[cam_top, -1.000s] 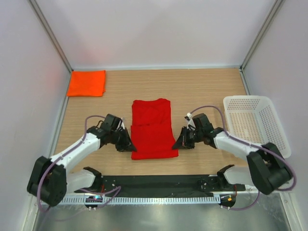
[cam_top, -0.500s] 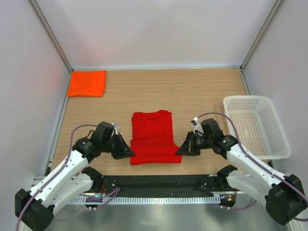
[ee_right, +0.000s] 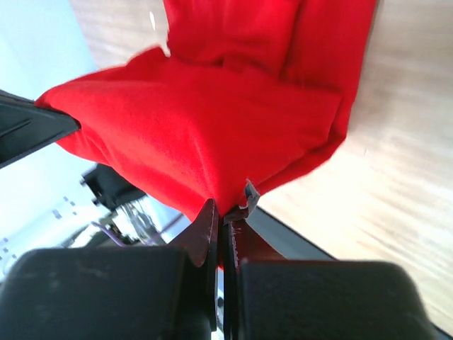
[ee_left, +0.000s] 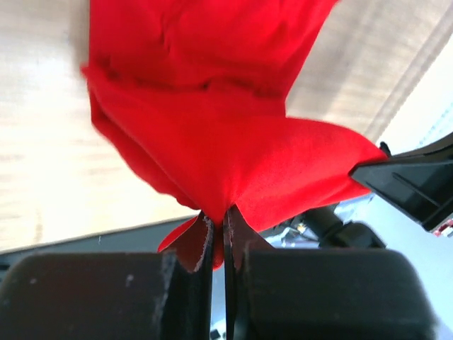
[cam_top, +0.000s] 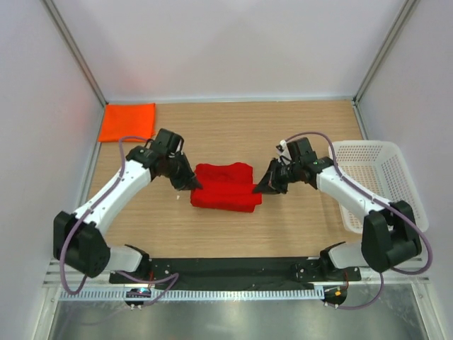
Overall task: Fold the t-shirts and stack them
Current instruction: Fold the tshirt
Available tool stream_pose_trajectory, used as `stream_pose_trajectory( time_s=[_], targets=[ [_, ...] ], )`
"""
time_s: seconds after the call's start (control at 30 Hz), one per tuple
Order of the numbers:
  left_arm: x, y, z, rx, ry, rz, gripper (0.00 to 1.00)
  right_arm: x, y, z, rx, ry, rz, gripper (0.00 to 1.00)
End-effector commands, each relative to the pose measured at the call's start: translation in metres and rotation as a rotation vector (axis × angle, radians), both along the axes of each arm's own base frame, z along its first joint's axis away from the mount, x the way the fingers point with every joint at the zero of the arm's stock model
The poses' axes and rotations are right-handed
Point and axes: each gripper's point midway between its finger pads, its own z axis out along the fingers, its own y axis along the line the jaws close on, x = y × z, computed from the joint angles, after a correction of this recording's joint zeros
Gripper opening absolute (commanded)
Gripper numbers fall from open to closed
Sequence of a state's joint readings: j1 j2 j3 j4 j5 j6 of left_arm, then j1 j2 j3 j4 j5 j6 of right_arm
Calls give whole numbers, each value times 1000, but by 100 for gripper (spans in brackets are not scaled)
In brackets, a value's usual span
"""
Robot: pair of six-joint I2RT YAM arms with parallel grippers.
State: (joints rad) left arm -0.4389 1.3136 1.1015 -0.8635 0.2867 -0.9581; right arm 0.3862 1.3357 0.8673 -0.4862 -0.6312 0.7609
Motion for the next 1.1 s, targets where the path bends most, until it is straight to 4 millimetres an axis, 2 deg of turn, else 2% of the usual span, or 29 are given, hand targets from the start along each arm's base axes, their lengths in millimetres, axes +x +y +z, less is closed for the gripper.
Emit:
stream_pose_trajectory(
  time_s=[0.0,0.03,0.07,0.1,0.13,0.17,0.23,0.4,0.47,0.53,0.57,0.6,0.67,0.87,0.93,0.97,1.0,1.07],
  targets=[
    [29,4,13,26,-57,-44,0,32,4,13,54,-25,7,1],
    [42,3,12,19,-50,-47,0,45,3,20,62,-45,-4,1],
    [43,5,12,16,-51,-45,0,50,5,19,62,-42,4,1],
    [63,4,3,17,-27,-62,0,72,11,13,84,-12,13,1],
    [67,3,-1,21,-15,-62,0,72,12,14,92,-15,17,1],
    [70,3,-6,24,1,-63,0,78,14,2,84,16,17,1],
    [81,6,-18,32,20,-66,0,91,18,4,93,1,22,1],
    [105,16,-38,34,38,-56,0,122,27,-17,100,41,28,1],
    [115,11,-47,7,68,-71,1,133,31,-16,104,36,22,1],
    [124,9,-51,-2,69,-88,1,140,31,-25,94,52,11,2],
    [128,8,-59,3,85,-92,3,147,30,-25,89,48,0,1],
    [137,6,-55,-2,61,-96,6,148,28,-31,77,71,-14,1],
    [147,2,-58,-19,61,-112,10,150,25,-35,74,89,-28,1],
    [149,0,-64,-37,81,-128,16,147,18,-41,43,101,-39,3],
    [149,3,-60,-25,72,-127,22,147,15,-43,28,98,-42,11],
    [149,5,-56,-21,60,-127,27,149,11,-41,15,79,-41,26],
    [150,8,-52,-3,37,-128,30,147,6,-41,-2,81,-40,31],
    [149,11,-26,2,-29,-132,42,151,-4,-32,-56,6,-10,44]
  ],
)
